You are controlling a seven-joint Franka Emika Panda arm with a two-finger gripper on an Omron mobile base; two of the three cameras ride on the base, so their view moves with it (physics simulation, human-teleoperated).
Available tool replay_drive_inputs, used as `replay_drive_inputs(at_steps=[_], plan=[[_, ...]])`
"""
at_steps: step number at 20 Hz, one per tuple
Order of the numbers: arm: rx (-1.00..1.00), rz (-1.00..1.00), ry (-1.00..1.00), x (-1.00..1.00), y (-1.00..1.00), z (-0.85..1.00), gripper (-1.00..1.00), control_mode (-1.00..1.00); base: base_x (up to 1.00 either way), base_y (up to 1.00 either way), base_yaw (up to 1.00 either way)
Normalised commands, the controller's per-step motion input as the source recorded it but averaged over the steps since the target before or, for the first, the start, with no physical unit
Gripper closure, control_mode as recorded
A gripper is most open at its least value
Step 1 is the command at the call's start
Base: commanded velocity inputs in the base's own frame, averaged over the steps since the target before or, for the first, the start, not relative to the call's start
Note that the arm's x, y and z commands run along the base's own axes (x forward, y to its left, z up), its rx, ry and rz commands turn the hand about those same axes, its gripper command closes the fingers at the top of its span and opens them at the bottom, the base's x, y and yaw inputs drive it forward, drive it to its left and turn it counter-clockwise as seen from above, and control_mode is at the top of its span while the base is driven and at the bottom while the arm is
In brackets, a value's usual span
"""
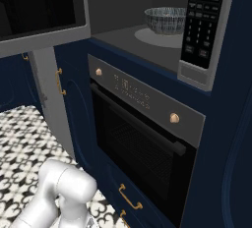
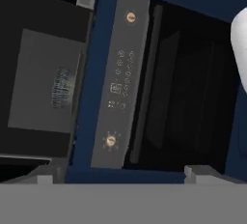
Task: Pick the garlic from the sink and place it in the bowl. Then pick the bowl and place it in the microwave. Then close the microwave door and press the start button.
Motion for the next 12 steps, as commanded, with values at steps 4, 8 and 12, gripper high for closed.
replay_drive_inputs(at_steps=[4, 8, 12], plan=[[-0.04, -0.05, 0.0, 0.42, 1.0, -0.41, -1.0, -1.0, 0.0, 0.0, 0.0], [-0.09, -0.07, 0.13, 0.55, 0.94, -0.13, -1.0, -1.0, 0.0, 0.0, 0.0], [0.0, -0.01, 0.0, 0.72, 0.5, -0.08, -1.0, -1.0, 0.0, 0.0, 0.0]])
